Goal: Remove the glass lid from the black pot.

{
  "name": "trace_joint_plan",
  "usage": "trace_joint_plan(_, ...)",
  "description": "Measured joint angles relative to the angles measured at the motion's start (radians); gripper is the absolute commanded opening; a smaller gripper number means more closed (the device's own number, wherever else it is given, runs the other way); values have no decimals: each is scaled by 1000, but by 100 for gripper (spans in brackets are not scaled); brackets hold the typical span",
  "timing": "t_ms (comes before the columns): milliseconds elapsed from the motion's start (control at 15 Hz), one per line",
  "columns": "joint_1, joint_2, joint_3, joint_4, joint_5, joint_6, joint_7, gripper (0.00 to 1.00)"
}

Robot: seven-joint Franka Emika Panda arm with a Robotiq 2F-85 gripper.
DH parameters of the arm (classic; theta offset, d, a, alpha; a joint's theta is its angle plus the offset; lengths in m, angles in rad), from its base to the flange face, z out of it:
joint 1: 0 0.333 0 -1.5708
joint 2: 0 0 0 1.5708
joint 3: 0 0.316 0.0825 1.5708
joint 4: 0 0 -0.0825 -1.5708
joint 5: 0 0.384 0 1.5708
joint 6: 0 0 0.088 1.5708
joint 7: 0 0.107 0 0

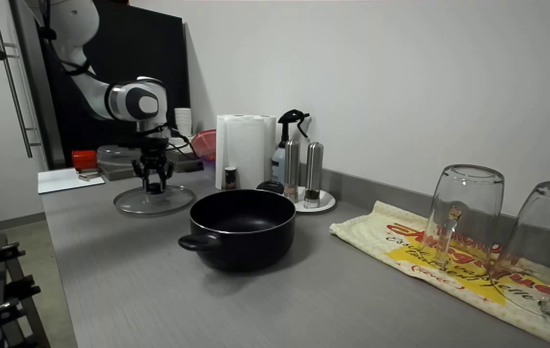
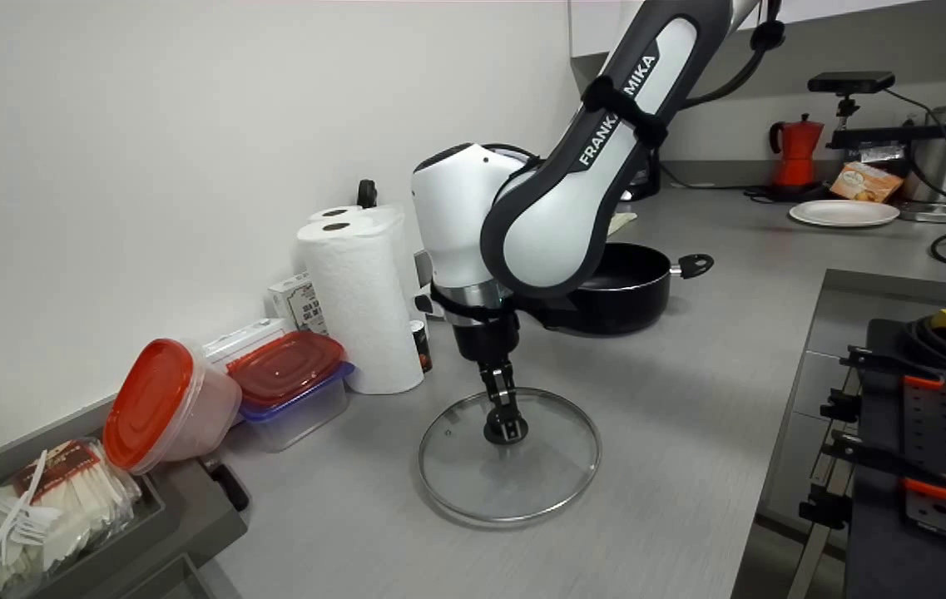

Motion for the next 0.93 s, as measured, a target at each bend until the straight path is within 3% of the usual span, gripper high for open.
trace_joint_plan(267,-1,0,0,0,0,-2,-2,50)
trace_joint_plan(333,-1,0,0,0,0,-2,-2,75)
trace_joint_plan(467,-1,0,0,0,0,-2,-2,82)
trace_joint_plan(533,-4,0,1,-5,4,-3,-2,64)
trace_joint_plan(733,-22,-8,5,-32,10,-6,-2,82)
trace_joint_plan(933,-27,-9,7,-36,10,-6,-2,82)
